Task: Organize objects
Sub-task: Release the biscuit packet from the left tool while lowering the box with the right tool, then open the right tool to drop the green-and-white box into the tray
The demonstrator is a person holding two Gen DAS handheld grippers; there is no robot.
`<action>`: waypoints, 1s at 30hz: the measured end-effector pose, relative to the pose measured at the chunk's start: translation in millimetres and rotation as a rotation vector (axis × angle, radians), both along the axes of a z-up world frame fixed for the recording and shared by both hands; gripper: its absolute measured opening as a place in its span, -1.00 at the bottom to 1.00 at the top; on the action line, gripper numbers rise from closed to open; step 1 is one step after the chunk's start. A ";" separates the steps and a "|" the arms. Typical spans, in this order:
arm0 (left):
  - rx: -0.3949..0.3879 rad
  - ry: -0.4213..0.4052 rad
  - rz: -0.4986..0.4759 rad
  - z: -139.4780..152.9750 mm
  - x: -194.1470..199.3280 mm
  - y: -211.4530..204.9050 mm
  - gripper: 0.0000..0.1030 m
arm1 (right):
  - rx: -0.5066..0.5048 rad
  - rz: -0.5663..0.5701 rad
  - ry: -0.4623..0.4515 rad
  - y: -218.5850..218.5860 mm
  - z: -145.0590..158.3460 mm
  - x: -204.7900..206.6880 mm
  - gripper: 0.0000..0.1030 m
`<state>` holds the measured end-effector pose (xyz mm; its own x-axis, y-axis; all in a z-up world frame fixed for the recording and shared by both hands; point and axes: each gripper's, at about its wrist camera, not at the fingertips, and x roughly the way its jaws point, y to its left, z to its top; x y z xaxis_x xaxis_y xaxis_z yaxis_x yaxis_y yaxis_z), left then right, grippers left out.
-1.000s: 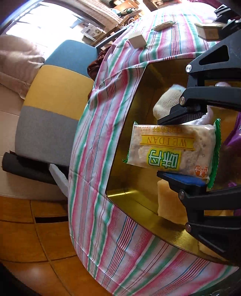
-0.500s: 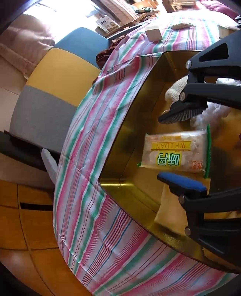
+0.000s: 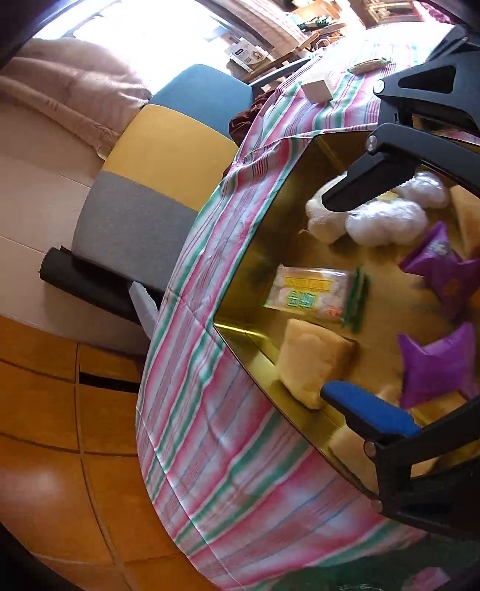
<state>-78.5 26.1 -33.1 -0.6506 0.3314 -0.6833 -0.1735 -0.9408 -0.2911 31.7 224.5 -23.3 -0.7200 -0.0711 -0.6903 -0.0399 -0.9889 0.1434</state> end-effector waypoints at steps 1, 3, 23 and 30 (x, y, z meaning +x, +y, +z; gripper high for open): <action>-0.002 -0.008 0.012 -1.3 4.8 -3.0 0.82 | 0.000 0.000 -0.001 -0.7 0.5 -2.1 -0.42; 0.005 -0.032 0.017 -4.7 12.5 -9.0 0.82 | -0.016 -0.003 -0.009 0.1 1.4 -8.9 -0.42; -0.021 -0.073 0.015 -17.4 48.9 -27.5 0.82 | -0.082 -0.209 -0.135 31.2 -10.6 -83.2 -0.24; -0.007 -0.068 -0.019 -15.7 55.2 -16.1 0.82 | -0.077 -0.191 -0.107 33.2 -5.2 -60.1 -0.24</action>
